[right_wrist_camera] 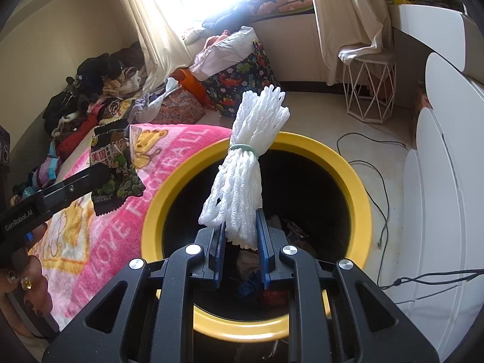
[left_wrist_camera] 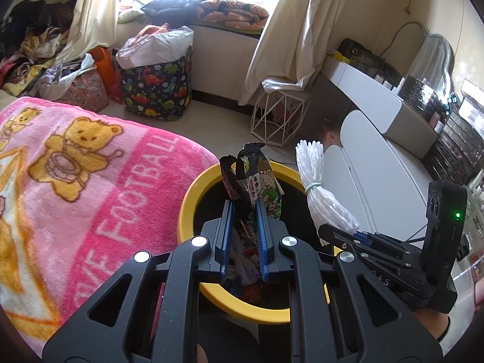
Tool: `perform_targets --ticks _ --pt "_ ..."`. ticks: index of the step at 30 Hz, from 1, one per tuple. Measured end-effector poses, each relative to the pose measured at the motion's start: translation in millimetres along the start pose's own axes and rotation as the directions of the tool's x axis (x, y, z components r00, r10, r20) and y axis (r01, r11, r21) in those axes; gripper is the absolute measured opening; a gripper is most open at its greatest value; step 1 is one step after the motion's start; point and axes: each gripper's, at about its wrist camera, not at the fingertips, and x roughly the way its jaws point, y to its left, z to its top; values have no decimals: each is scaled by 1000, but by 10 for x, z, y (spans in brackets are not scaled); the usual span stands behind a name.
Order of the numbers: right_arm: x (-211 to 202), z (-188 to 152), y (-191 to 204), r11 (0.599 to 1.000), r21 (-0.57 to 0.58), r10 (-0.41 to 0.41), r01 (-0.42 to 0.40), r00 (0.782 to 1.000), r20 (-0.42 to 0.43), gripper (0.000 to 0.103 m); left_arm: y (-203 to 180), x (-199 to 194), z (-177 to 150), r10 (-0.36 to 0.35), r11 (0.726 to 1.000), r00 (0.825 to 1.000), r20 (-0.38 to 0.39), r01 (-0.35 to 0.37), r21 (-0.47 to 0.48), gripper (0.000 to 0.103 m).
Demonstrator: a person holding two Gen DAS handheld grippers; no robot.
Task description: Collect trash
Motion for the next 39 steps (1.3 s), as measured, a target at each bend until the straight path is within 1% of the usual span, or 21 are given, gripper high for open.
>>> perform_targets --ticks 14,21,23,25,26,27,28,30,31,32,34,36,37,38,39 --pt "-28 -203 -195 1000 23 2 -2 999 -37 20 -96 329 -67 7 1000 997 -74 -5 18 10" --pt "-52 -219 -237 1000 30 3 -2 999 -39 20 -142 451 -59 10 1000 995 -100 -7 23 10" --pt "-59 -209 -226 999 32 -2 3 999 -39 26 -152 465 -56 12 1000 995 -102 -10 23 10" --pt "-71 -216 -228 999 34 -3 5 999 -37 30 -152 470 -52 16 1000 995 -102 -14 20 13" --pt "-80 -218 -232 999 36 -8 9 999 -36 34 -147 468 -52 18 1000 995 -100 -16 18 19" --pt "-89 -221 -235 999 37 -10 12 999 -33 35 -145 463 -53 21 1000 995 -99 -19 16 26" --pt "-99 -222 -239 999 39 -13 14 999 -30 36 -144 459 -54 21 1000 995 -97 -20 14 28" --pt "-114 -229 -249 999 42 -19 20 999 -27 40 -129 442 -57 25 1000 995 -94 -25 10 35" --pt "-121 -229 -258 999 43 -22 23 999 -24 44 -126 437 -53 28 1000 995 -93 -27 8 37" --pt "-137 -228 -264 999 47 -27 28 999 -19 48 -118 424 -54 28 1000 995 -91 -28 5 42" --pt "-156 -220 -271 998 54 -29 29 1000 -11 53 -97 393 -55 31 1000 996 -84 -31 -1 48" --pt "-181 -212 -271 998 58 -34 34 999 -1 58 -79 351 -56 40 999 996 -76 -40 -4 62" --pt "-191 -216 -267 998 60 -34 34 999 4 64 -68 327 -59 43 999 997 -71 -44 -4 66" --pt "-210 -212 -264 997 65 -36 35 999 14 70 -57 299 -59 50 999 997 -64 -50 -4 73" --pt "-222 -207 -261 997 68 -38 37 999 20 72 -49 279 -53 57 998 997 -60 -58 -3 79"
